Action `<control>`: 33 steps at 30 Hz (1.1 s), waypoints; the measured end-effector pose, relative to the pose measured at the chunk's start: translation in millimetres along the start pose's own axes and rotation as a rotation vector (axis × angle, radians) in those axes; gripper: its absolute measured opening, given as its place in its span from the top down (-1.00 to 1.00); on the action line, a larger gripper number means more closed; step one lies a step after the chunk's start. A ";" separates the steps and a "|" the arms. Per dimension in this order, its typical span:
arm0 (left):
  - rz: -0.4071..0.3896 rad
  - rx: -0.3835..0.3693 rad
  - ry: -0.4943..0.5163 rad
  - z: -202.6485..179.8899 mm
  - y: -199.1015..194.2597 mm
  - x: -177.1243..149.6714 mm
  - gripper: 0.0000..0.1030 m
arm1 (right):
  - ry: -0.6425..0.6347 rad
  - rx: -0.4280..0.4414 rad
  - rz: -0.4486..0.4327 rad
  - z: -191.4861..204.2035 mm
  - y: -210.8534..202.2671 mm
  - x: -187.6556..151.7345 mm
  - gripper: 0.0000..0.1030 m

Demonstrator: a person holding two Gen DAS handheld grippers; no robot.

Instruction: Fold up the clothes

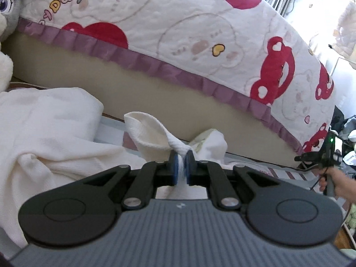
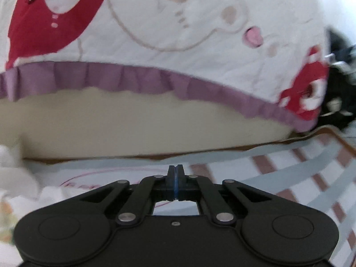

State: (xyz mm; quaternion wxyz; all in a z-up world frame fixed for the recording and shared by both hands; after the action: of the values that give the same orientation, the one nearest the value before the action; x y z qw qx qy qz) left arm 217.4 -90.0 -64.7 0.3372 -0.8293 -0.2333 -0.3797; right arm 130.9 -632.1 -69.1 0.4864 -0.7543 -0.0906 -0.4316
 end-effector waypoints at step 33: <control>-0.023 0.282 -0.069 73.6 2.2 13.2 0.93 | 0.029 0.324 0.037 87.9 32.9 -109.1 0.72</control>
State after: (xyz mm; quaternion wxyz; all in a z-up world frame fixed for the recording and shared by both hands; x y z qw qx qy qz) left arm 261.5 -35.5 -90.8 0.4378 -0.7835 -0.3054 -0.3181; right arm 132.0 -546.6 -185.0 0.6107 -0.6614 -0.1381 -0.4130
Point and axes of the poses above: each gripper's, at about its wrist camera, not at the fingertips, and y roughly the way its jaws point, z to its left, x to its top, the point moved 5 cm from there along y, roughly the way its jaws point, and after that the axes turned 4 degrees about -y, right-handed, at the moved point
